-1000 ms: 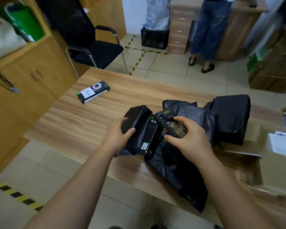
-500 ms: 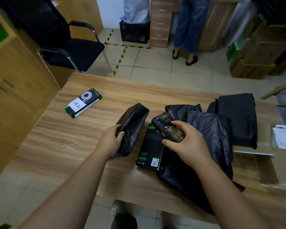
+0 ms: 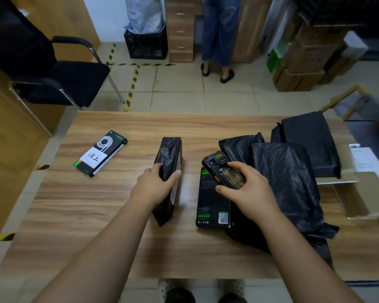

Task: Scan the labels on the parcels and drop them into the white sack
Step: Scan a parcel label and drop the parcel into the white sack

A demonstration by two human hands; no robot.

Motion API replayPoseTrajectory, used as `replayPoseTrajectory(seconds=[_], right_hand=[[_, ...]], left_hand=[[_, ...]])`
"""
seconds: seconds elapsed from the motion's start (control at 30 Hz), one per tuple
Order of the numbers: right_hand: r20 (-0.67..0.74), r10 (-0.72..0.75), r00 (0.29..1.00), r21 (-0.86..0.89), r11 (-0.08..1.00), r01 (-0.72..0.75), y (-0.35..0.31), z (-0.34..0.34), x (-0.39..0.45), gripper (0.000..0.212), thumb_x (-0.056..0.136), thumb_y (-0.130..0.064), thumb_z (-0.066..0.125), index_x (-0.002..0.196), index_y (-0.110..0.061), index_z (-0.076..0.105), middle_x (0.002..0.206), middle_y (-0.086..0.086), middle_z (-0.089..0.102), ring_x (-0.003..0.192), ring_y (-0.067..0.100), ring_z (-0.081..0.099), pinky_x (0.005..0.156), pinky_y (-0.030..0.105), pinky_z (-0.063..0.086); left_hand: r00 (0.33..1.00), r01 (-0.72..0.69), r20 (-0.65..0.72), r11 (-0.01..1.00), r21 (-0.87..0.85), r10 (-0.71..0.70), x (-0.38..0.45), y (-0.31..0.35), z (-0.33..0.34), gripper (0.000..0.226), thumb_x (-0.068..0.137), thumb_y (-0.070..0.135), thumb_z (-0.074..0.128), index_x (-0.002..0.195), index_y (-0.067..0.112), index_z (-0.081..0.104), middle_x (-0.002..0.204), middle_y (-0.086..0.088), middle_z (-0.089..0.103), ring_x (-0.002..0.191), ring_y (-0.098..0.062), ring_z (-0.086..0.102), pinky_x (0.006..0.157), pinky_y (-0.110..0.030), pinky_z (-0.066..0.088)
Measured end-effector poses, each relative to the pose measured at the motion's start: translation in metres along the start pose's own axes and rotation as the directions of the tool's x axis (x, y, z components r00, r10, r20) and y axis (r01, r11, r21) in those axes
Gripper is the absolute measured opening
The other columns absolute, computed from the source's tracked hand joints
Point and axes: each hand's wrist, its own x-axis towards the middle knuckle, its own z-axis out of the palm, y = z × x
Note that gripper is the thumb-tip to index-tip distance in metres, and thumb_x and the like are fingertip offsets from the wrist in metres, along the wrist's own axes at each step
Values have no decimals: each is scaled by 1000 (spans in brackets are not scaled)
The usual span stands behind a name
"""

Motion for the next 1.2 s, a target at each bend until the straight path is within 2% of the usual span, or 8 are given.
replayPoseTrajectory(seconds=[0.07, 0.2, 0.33, 0.43, 0.57, 0.77, 0.87, 1.2], right_hand=[[-15, 23, 1000, -7, 1000, -23, 1, 1, -5, 65, 70, -43, 84, 129, -38, 57, 127, -13, 56, 113, 9, 55, 96, 37, 50], [-24, 55, 998, -12, 998, -55, 4, 3, -15, 66, 71, -43, 84, 130, -38, 56, 128, -13, 55, 114, 9, 54, 97, 36, 49], [-20, 63, 998, -24, 998, -63, 4, -1, -19, 66, 71, -44, 83, 131, -38, 55, 128, -14, 53, 114, 8, 53, 97, 37, 49], [-25, 38, 999, -18, 999, -38, -1, -11, -18, 66, 71, -45, 83, 130, -40, 55, 126, -16, 53, 113, 7, 52, 95, 35, 49], [-41, -44, 998, 26, 999, 46, -12, -33, -14, 66, 69, -45, 84, 129, -41, 56, 118, -18, 53, 109, 6, 54, 89, 35, 53], [-93, -224, 970, 81, 969, 231, -54, -86, 2, 64, 69, -38, 85, 128, -36, 59, 112, -11, 59, 101, 8, 55, 81, 22, 41], [-59, -320, 946, 80, 943, 324, -76, -109, 3, 64, 69, -41, 84, 127, -40, 57, 110, -13, 56, 99, 7, 54, 81, 26, 43], [167, -408, 898, 36, 912, 408, -110, -133, -17, 60, 63, -49, 84, 116, -47, 57, 104, -17, 62, 87, 7, 62, 80, 34, 55]], left_hand=[[1000, 22, -10, 995, 98, -21, -3, 8, 4, 91, 74, 77, 58, 145, 26, 32, 136, -9, 49, 125, -34, 46, 99, -47, 45], [995, 90, -50, 981, 173, -82, 2, 9, 8, 71, 85, 43, 67, 140, 24, 26, 133, -15, 44, 121, -38, 46, 93, -48, 44], [992, 110, -72, 992, 62, -106, 8, 0, 6, 91, 80, 42, 74, 150, 29, 18, 135, -14, 43, 120, -39, 50, 90, -47, 47], [988, 106, -104, 989, -105, -117, 6, -5, 2, 85, 72, 38, 80, 142, 21, 34, 128, -11, 53, 114, -35, 57, 89, -49, 52], [976, -32, -210, 915, -402, -58, -9, 14, -16, 65, 73, 26, 84, 127, 15, 50, 119, -2, 63, 104, -23, 62, 83, -36, 51], [930, -253, -368, 716, -650, -6, -44, 66, -72, 65, 74, 27, 84, 127, 25, 46, 116, 8, 64, 108, -15, 63, 90, -38, 54], [890, -354, -454, 677, -646, 32, -59, 86, -97, 85, 63, 40, 86, 134, 33, 38, 128, 8, 59, 117, -13, 59, 98, -44, 51], [750, -462, -659, 674, -576, -49, -101, 97, -123, 82, 71, 26, 88, 136, 29, 37, 131, 5, 56, 119, -15, 56, 101, -46, 49]])
